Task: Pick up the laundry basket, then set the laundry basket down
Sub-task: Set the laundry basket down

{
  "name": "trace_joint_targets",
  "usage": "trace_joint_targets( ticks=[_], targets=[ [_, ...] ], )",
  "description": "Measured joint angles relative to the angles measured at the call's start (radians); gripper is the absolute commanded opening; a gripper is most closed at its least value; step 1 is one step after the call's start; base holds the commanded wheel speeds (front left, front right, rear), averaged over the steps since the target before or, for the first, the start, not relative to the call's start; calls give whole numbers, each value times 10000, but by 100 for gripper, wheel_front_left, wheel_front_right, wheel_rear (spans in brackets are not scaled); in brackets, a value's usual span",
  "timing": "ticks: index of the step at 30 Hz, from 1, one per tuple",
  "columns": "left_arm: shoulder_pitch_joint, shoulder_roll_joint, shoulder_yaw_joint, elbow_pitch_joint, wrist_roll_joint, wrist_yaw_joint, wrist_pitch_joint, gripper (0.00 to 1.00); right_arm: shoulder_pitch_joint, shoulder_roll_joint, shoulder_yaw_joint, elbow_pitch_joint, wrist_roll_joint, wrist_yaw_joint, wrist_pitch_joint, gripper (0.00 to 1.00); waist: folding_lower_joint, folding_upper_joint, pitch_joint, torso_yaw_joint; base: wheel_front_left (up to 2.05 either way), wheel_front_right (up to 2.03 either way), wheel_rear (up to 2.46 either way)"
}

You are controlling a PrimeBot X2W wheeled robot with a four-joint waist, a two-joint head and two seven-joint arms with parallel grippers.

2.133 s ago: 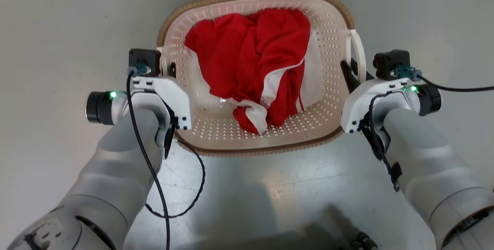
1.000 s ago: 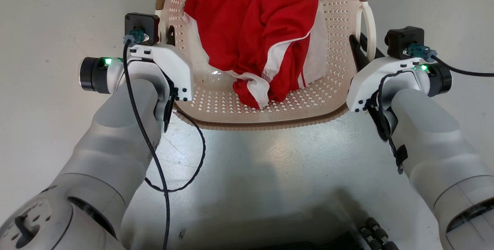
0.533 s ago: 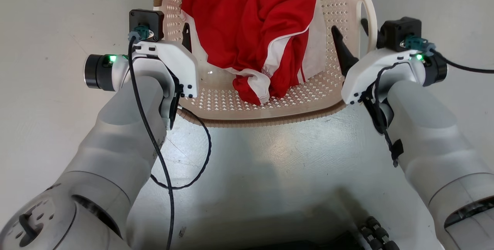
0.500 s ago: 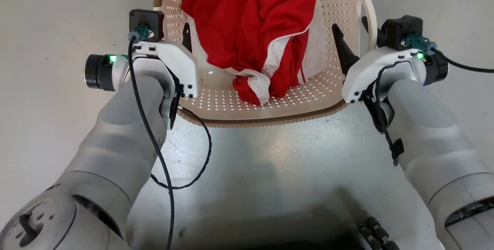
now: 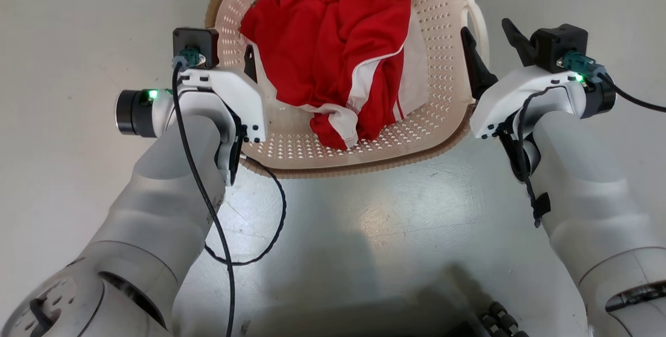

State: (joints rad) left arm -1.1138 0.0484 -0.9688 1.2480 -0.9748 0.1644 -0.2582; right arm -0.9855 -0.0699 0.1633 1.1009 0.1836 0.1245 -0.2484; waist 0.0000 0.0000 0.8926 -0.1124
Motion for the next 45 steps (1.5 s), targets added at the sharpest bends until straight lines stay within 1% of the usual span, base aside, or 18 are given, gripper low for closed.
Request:
trace_joint_targets(
  ticks=[6,9,18,23,32,36,38,39,45],
  targets=[
    [299,82,221,-96,2,40,15,100,462,23,-483,-376,-424,0,0,100,0,0,-494,-38,0,0,0],
    [495,140,345,-232,6,40,15,100,691,31,-594,-500,-451,0,0,100,0,0,-712,-40,0,0,0],
    [1744,240,1154,-1254,523,84,15,100,1784,73,-775,-1014,-518,0,0,100,0,0,-2025,68,0,0,0],
    [2610,347,1776,-1921,988,86,15,100,2484,90,-988,-1302,-545,0,0,100,0,0,-2979,157,0,0,0],
    [4192,479,2890,-2986,1935,-2,17,100,3678,111,-1542,-1732,-1007,0,0,100,0,0,-4778,338,0,0,0],
    [4850,485,3486,-3532,2357,-161,17,100,4188,123,-1745,-2203,-1135,0,0,100,0,0,-5493,423,0,0,0],
    [5236,479,3758,-3785,2520,-173,17,100,4521,128,-1881,-2476,-1200,0,0,100,0,0,-5842,471,0,0,0],
    [5432,483,3902,-3894,2606,-253,17,100,4685,128,-1931,-2596,-1237,0,0,100,0,0,-6011,495,0,0,0],
    [6567,548,4916,-4683,3099,-430,23,100,5573,132,-2033,-3498,-1327,0,0,100,-1,0,-6942,612,0,0,0]
  ],
)
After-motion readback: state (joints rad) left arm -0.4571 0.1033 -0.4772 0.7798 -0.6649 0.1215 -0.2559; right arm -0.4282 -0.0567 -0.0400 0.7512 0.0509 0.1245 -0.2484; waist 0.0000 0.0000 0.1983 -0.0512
